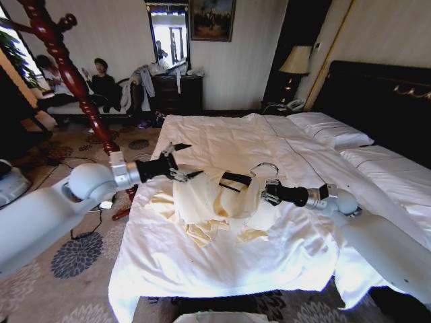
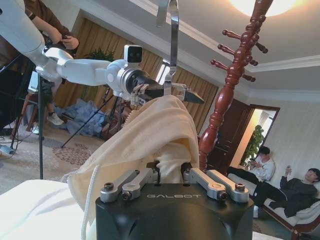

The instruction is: Pick up the clothes from the bed and hang them on the clothes hanger.

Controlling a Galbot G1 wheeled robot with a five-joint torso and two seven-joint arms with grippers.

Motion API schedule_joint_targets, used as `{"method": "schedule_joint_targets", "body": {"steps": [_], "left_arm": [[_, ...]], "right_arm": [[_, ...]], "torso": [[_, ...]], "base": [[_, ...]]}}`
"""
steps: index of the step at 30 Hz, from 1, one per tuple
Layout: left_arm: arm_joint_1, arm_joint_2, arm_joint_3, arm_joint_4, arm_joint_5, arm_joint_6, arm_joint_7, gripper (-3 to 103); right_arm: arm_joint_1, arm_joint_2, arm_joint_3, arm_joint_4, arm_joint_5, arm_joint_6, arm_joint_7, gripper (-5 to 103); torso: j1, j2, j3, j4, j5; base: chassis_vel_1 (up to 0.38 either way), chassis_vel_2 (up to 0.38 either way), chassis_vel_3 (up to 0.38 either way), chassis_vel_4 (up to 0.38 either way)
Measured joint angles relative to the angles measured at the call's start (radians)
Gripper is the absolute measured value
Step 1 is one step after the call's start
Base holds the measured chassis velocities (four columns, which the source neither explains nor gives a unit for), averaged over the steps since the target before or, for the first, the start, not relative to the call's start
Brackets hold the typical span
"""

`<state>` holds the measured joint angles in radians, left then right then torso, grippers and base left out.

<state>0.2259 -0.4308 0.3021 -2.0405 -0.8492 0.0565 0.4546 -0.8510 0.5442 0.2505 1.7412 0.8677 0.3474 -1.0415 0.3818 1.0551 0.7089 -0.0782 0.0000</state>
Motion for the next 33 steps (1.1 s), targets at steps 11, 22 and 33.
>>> {"method": "schedule_joint_targets", "body": {"steps": [11,22,33], "left_arm": [[-0.239,0.000,0.207,0.042,-0.022,0.017,0.135,100],[-0.501,-0.141,0.475,0.152,-0.027,0.024,0.300,85],[-0.664,-0.298,0.634,0.283,-0.042,0.041,0.391,47]], "right_arm": [[-0.006,-0.012,0.017,-0.001,-0.028,0.018,-0.016,15],[-0.001,-0.006,0.020,0.002,-0.052,0.033,-0.030,15],[-0.002,-0.003,0.037,-0.002,-0.068,0.050,-0.041,15]], "torso": [[0.000,0.000,0.000,0.0003,0.0002],[0.000,0.000,0.000,-0.0001,0.0000],[0.000,0.000,0.000,0.0003,0.0002]], "base": [[0.000,0.000,0.000,0.000],[0.000,0.000,0.000,0.000],[0.000,0.000,0.000,0.000]]}}
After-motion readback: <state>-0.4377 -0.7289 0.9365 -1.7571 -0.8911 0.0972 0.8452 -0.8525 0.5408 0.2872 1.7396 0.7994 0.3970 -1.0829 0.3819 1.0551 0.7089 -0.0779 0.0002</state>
